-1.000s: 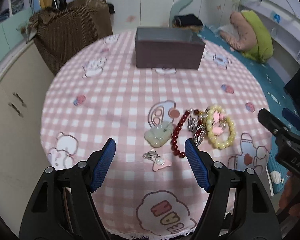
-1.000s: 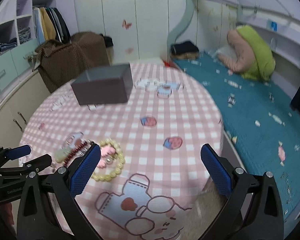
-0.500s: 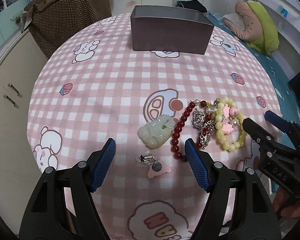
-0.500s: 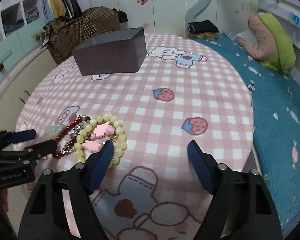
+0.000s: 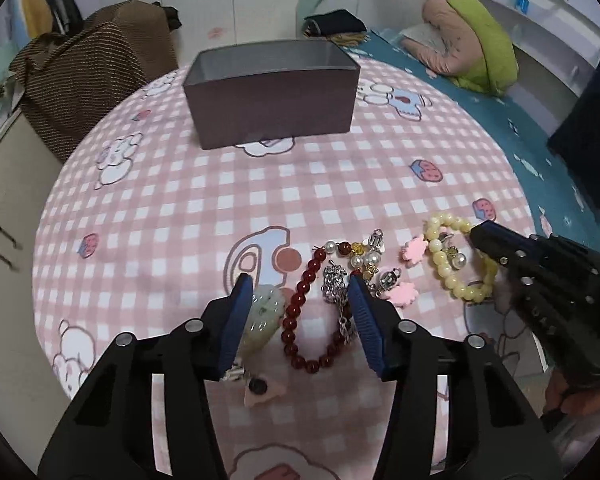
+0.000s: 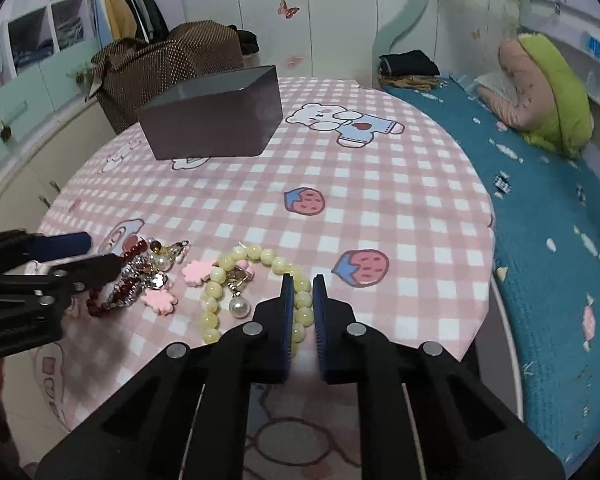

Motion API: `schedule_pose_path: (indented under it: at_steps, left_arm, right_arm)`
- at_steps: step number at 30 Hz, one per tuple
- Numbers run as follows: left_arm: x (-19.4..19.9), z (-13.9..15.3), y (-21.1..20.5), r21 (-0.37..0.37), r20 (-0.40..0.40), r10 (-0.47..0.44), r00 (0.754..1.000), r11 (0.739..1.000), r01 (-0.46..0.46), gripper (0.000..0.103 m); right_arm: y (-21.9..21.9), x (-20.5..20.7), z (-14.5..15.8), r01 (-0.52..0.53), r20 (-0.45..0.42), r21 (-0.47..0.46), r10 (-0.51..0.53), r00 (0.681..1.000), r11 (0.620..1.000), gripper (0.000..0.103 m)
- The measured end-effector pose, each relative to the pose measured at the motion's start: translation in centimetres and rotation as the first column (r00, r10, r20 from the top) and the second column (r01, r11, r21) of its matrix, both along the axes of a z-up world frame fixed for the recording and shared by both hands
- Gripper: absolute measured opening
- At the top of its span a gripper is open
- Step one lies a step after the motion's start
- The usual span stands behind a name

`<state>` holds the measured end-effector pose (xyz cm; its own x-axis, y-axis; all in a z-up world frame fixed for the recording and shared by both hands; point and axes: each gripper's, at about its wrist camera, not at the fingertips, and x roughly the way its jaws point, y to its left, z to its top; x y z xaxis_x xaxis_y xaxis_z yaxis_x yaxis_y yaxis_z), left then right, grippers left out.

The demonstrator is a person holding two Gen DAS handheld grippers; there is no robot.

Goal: Organize jewelry
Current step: 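Lower the left tool toward the red bead bracelet, then close the left tool on the red bead bracelet and lift it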

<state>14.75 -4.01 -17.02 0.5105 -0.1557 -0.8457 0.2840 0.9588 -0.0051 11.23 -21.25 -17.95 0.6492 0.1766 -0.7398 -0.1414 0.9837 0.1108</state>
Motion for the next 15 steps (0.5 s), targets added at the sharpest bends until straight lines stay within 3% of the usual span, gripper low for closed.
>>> schedule_pose_path:
  at_steps: [2,5,7,12,15]
  left_arm:
    - [0.27,-0.31,-0.03,0.038,0.009,0.003,1.000,0.999,-0.003,0.047]
    - [0.82,-0.62,0.33,0.030,-0.010,-0.009,1.000,1.000,0.009,0.043]
    - [0.95,-0.64,0.28,0.042,0.000,-0.030,1.000,0.999,0.030,0.029]
    - [0.64,-0.71,-0.52,0.057,0.019,-0.110,0.994,0.992,0.109,0.009]
    - [0.69,-0.66,-0.33,0.027,0.017,-0.116,0.993,0.993,0.116,0.007]
  right_arm:
    - [0.18,-0.04,0.01,-0.005,0.005,-0.009,0.005,1.000,1.000,0.010]
    - [0.17,0.08,0.02,-0.009,0.004,-0.004,0.009,1.000,1.000,0.010]
    - [0.14,0.10,0.00,-0.011,0.004,-0.002,0.011,1.000,1.000,0.010]
    - [0.08,0.13,0.04,-0.012,0.007,-0.003,0.012,1.000,1.000,0.010]
    - [0.13,0.13,0.03,-0.012,0.008,-0.005,0.013,1.000,1.000,0.010]
